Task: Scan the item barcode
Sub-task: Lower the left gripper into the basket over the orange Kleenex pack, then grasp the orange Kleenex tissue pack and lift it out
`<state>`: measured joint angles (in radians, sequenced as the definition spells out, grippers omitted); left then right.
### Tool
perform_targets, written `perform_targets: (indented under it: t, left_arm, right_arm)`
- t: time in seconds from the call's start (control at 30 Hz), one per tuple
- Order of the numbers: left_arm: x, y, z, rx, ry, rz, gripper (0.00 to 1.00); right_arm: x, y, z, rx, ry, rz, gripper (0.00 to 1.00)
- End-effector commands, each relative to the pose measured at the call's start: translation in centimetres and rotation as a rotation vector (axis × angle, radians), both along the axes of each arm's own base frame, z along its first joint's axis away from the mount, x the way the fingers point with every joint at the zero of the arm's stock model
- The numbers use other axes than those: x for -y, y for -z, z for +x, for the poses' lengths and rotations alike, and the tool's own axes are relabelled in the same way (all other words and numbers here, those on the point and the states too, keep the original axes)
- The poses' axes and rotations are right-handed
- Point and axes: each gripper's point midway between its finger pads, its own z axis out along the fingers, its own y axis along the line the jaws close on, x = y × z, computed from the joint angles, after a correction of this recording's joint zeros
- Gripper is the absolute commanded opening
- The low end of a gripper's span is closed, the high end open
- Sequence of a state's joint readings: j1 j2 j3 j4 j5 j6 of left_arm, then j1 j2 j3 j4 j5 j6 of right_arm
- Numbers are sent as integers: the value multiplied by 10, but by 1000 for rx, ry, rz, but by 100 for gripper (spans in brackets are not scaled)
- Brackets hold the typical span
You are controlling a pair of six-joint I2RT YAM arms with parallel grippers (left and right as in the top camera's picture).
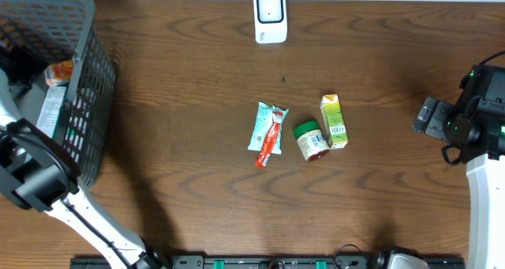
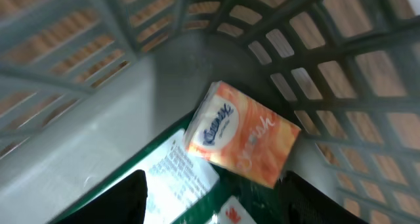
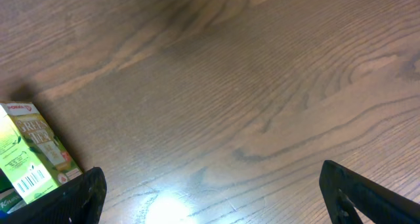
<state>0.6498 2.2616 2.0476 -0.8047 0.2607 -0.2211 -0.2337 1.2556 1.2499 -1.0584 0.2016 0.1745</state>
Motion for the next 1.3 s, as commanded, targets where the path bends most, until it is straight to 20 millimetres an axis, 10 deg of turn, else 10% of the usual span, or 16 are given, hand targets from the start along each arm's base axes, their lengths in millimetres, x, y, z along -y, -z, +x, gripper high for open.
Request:
perform_targets:
  t: [0.0,0.47,0.7,1.03,1.27]
  left_arm:
    - [4,29,6,-26,76,-6,66]
    - [10,84,14,-74,95,-47,67]
    - [20,78,23,-58,120,-37,66]
    - [19,8,39,59,131,69,69]
    - [15,30,34,-1,160,119,71]
  right_arm:
    - [2,-4,-1,7,1,-11,99]
    - [2,-4,-1,7,1,-11,99]
    - [2,-4,-1,7,1,-11,99]
    - [2,-4,-1,7,1,-11,99]
    - [2,-4,-1,7,1,-11,99]
